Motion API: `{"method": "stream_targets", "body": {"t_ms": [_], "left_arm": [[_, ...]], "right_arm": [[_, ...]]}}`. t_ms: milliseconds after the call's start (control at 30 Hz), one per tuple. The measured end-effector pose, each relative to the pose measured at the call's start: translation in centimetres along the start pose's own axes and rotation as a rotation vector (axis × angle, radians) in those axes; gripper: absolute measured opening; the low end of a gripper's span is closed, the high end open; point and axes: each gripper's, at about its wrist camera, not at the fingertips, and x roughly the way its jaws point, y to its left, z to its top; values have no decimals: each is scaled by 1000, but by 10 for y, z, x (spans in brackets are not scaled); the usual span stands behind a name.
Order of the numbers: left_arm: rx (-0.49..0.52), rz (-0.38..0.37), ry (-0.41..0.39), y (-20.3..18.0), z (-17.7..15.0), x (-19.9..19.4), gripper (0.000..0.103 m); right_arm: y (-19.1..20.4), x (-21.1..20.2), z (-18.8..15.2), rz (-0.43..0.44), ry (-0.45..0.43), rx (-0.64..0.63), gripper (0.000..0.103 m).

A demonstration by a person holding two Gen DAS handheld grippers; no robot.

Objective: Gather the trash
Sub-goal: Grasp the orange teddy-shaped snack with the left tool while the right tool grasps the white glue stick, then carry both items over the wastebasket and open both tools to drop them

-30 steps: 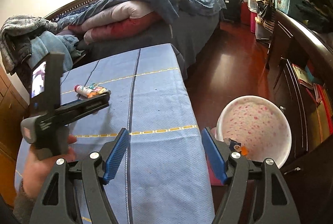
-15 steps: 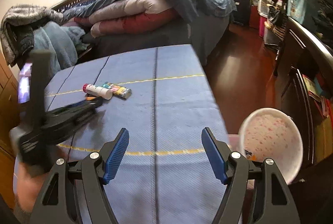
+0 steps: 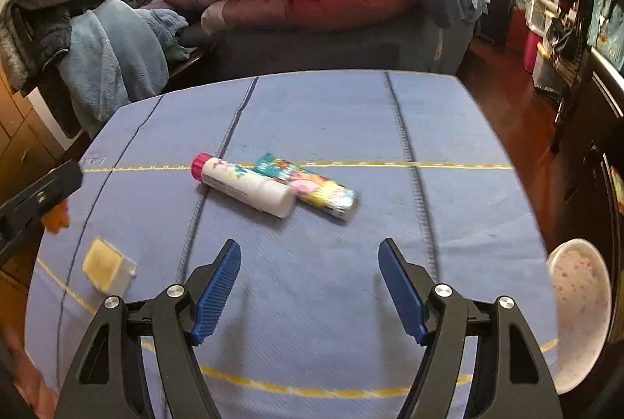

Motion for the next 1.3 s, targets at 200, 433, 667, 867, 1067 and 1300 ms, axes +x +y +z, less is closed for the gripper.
{"method": "stream_targets", "body": {"t_ms": [200, 433, 667, 867, 1067, 1300], "left_arm": [[-18, -9, -22, 20, 3, -7, 27], [-58, 2, -59, 50, 8, -20, 27], [-82, -6, -64, 71, 10, -23, 27], [-84, -12, -65, 75, 10, -24, 27], [-76, -13, -64, 71, 9, -25, 27], [-53, -18, -58, 60, 10, -25, 27]], "right_arm": [[28, 10, 10, 10, -2, 101, 82], [56, 31, 23, -82, -4, 122, 83], [67, 50, 30, -200, 14, 135, 92], [65, 56, 33, -249, 16, 157, 93], [60, 55, 34, -230, 3, 154, 88], [48, 38, 24, -194, 2, 163, 88]]}}
